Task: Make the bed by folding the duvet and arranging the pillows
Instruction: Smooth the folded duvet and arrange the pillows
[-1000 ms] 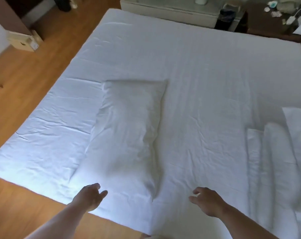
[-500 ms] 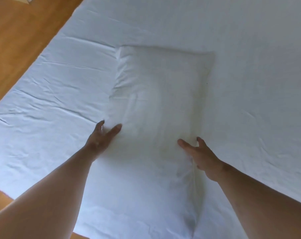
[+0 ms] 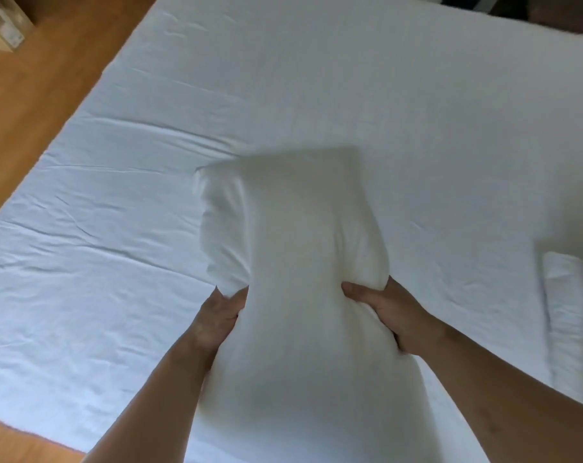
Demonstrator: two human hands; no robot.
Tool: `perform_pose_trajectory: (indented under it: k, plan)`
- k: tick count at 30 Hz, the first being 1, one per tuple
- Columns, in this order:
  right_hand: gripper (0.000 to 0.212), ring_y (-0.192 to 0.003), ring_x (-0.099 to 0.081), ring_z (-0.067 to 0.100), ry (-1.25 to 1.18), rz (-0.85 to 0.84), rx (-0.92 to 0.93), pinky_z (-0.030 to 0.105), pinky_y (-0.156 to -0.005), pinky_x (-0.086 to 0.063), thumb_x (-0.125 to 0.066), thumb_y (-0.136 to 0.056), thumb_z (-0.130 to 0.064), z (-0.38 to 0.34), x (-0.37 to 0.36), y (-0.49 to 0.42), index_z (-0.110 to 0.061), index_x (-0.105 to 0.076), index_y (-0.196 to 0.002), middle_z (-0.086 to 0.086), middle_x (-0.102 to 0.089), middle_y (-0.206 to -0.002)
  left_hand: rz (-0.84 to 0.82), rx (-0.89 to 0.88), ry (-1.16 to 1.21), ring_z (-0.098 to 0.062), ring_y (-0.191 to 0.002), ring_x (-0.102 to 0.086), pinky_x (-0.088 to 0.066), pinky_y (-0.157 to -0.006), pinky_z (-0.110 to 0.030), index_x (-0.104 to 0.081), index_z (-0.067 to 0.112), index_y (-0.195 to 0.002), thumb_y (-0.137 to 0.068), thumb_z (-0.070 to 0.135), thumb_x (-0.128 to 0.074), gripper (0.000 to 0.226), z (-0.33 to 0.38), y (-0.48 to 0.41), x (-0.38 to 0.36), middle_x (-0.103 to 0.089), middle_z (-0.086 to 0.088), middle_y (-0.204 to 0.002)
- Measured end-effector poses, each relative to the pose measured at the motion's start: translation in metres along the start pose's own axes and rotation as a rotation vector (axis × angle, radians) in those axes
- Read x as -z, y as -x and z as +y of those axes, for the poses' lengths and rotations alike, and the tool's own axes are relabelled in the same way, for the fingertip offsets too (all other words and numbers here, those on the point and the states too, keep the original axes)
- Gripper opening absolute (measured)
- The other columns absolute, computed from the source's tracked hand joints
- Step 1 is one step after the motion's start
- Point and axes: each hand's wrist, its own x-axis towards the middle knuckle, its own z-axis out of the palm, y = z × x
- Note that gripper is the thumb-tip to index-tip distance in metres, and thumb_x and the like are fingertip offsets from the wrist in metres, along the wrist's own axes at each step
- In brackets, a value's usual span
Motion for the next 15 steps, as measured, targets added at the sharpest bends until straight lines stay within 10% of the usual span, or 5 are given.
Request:
perform_pose_trajectory:
  k: [15]
  plan:
    - [0.063, -0.101, -0.074, 0.018, 0.008, 0.360, 0.282, 0.039, -0.086, -0.057, -0.092, -0.067, -0.026, -0.023, 0.298, 0.324, -0.024, -0.065, -0.124, -0.003, -0.077, -0.110, -0.425, -0.279, 0.155, -0.013, -0.081, -0.077, -0.056, -0.056, -0.019, -0.071, 0.021, -0.108, -0.089, 0.012, -0.067, 0.021, 0.104, 0.256, -0.279, -0.080, 0.003, -0.092]
